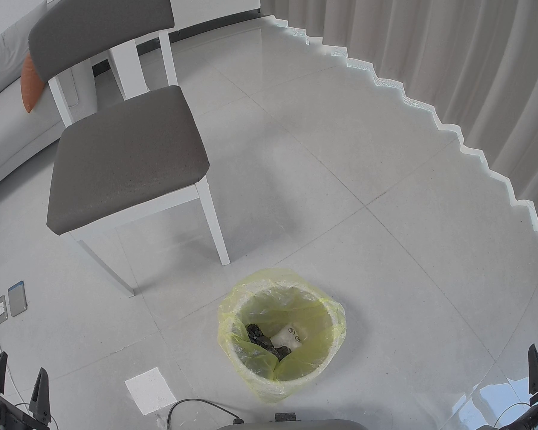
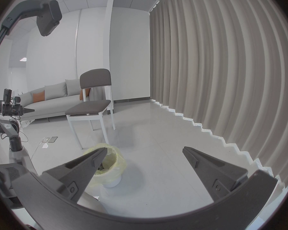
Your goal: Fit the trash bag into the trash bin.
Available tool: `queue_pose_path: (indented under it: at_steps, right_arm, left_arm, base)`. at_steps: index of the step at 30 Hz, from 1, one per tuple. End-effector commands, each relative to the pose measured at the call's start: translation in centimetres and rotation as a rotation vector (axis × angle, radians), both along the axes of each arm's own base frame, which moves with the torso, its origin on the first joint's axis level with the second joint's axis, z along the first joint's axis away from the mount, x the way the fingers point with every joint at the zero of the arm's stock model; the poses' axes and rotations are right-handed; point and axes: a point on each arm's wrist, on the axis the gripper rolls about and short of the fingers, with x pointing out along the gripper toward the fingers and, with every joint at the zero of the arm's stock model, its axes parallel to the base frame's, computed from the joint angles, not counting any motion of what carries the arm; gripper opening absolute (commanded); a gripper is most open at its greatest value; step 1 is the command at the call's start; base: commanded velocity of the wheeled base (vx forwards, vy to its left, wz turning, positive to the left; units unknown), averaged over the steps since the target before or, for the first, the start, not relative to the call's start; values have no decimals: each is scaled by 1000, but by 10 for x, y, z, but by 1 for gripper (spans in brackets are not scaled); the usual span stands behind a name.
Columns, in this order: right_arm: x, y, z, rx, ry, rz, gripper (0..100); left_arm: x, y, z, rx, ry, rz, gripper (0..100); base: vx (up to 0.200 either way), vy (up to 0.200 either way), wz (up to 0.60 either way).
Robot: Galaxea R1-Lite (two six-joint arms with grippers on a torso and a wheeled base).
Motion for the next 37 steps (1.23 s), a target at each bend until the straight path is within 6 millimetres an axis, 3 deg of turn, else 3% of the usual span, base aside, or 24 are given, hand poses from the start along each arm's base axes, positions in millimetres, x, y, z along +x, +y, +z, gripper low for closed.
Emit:
queue_pose_path:
  at_steps: [1, 11, 17, 37]
  right_arm:
    - [-1, 0, -5, 23, 28, -9, 100]
    - [-2, 1, -5, 22, 75, 60, 100]
    - [1, 3, -11, -94, 67, 130, 100]
    - [1, 1, -11, -18, 63, 66, 100]
  left_arm:
    - [1, 0, -5, 0, 8, 0, 100]
    - [1, 0, -5, 37, 13, -12, 100]
    - [1, 0, -5, 39, 11, -12, 100]
    - [1, 0, -5, 39, 11, -12, 100]
  base:
    - [0, 0, 0]
    - [0, 0, 0]
    - [0, 0, 0]
    - [0, 0, 0]
